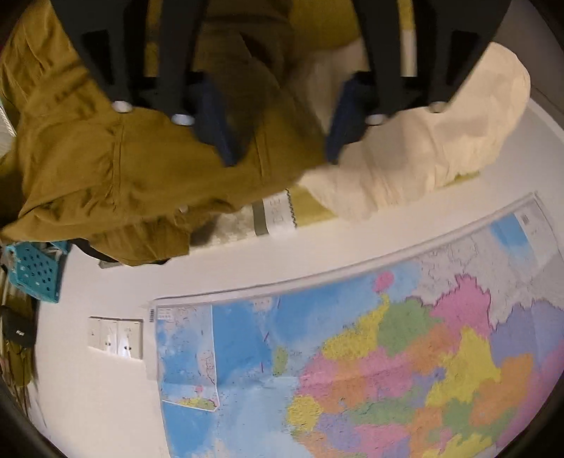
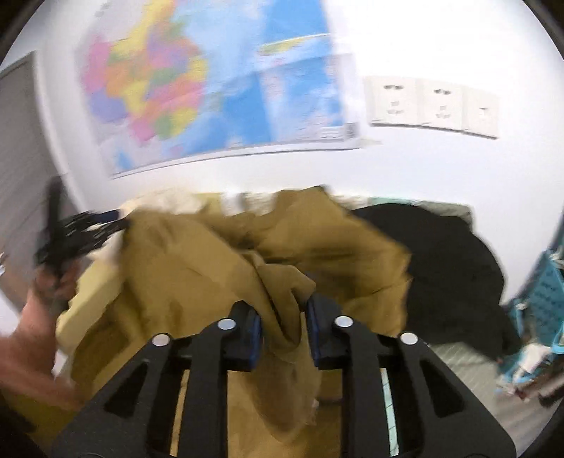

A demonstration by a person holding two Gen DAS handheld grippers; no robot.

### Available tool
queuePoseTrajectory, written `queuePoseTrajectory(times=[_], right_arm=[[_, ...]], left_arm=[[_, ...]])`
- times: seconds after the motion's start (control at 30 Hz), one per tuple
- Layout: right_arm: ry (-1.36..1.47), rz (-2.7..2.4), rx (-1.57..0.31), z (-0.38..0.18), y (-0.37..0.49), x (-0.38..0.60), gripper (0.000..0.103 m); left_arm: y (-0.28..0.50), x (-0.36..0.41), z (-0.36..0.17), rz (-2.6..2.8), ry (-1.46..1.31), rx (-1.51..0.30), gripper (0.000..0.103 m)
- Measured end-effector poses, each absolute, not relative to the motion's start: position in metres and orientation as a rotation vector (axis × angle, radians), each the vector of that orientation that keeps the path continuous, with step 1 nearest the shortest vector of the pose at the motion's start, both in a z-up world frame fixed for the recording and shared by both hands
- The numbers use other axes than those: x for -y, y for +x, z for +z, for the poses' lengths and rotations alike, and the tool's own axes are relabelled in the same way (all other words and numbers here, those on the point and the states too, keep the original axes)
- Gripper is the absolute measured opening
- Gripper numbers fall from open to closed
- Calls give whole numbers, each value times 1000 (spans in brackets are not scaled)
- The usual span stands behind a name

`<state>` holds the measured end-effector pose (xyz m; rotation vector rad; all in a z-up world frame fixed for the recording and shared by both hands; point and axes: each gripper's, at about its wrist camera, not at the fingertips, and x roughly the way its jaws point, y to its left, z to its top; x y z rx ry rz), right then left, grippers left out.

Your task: Fold large clothes

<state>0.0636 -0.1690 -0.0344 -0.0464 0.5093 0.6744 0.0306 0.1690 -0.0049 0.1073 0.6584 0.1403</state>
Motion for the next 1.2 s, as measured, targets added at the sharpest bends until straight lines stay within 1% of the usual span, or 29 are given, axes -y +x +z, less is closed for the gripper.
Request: queuePoseTrajectory(times=[0.07, 0.1, 0.17, 0.2, 0.23, 0.27, 0.3, 0.37, 0.4, 0.47, 0.53, 0.57, 0.6, 0.67, 0.7, 0.73, 0.77, 0.8, 0.83, 0.87, 0.9, 0.93, 1.0, 1.03, 1.07, 1.13, 1.17, 1.2], right_arm=[[-54, 633, -529, -40, 84, 159, 40], [-61, 607, -569, -52, 103, 152, 44], [-69, 587, -635, -71, 127, 138, 47], [-78, 570, -669, -84, 136, 133, 51], [-75, 564, -699, -95, 142, 133, 57], [-64, 556, -705, -98, 143, 134, 72], [-22, 564, -688, -101, 141, 143, 81], [85, 617, -647, -101, 130, 169, 88], [116, 634, -636, -101, 125, 179, 90], [193, 679, -620, -105, 113, 205, 90], [235, 709, -654, -115, 110, 216, 80], [234, 706, -673, -118, 115, 213, 72], [229, 685, -696, -125, 117, 212, 70], [253, 693, -735, -137, 126, 207, 69], [258, 699, -747, -140, 128, 204, 66], [245, 699, -750, -142, 130, 196, 61], [217, 703, -741, -140, 130, 187, 43], [190, 699, -736, -139, 129, 181, 34], [151, 674, -719, -134, 127, 175, 33], [131, 653, -681, -126, 123, 174, 28], [112, 635, -631, -114, 117, 175, 14], [83, 597, -580, -103, 111, 177, 10], [50, 522, -488, -83, 99, 185, 11], [45, 518, -486, -81, 99, 187, 11], [30, 505, -520, -85, 105, 186, 13], [12, 484, -613, -104, 120, 181, 19], [-5, 479, -673, -117, 128, 177, 32], [-12, 464, -705, -126, 132, 177, 48]], left_arm=[[51, -164, -21, 161, 115, -716, 61], [63, -161, -34, 185, 137, -753, 60], [73, -158, -52, 244, 200, -774, 60], [75, -159, -59, 265, 219, -779, 61], [75, -162, -63, 276, 221, -784, 62], [73, -166, -64, 286, 221, -786, 63], [70, -169, -64, 295, 216, -781, 63], [60, -175, -59, 307, 226, -760, 64], [53, -177, -54, 319, 231, -746, 65], [42, -178, -47, 308, 220, -727, 65], [28, -173, -37, 262, 204, -691, 64], [23, -168, -34, 213, 197, -677, 65], [18, -162, -33, 156, 191, -667, 65], [15, -148, -37, 60, 201, -685, 65], [17, -142, -43, 39, 216, -703, 66], [23, -137, -53, 50, 240, -726, 66], [30, -133, -63, 61, 263, -757, 67], [35, -134, -71, 73, 275, -778, 68], [39, -135, -76, 89, 278, -786, 68], [42, -137, -80, 111, 281, -793, 68], [45, -139, -81, 124, 281, -793, 67], [47, -144, -81, 135, 254, -794, 67], [51, -146, -78, 130, 204, -783, 67], [53, -146, -78, 134, 208, -772, 67], [55, -142, -81, 148, 228, -766, 68], [64, -133, -93, 180, 271, -787, 73], [69, -130, -100, 186, 292, -800, 74], [74, -127, -108, 196, 319, -824, 75]])
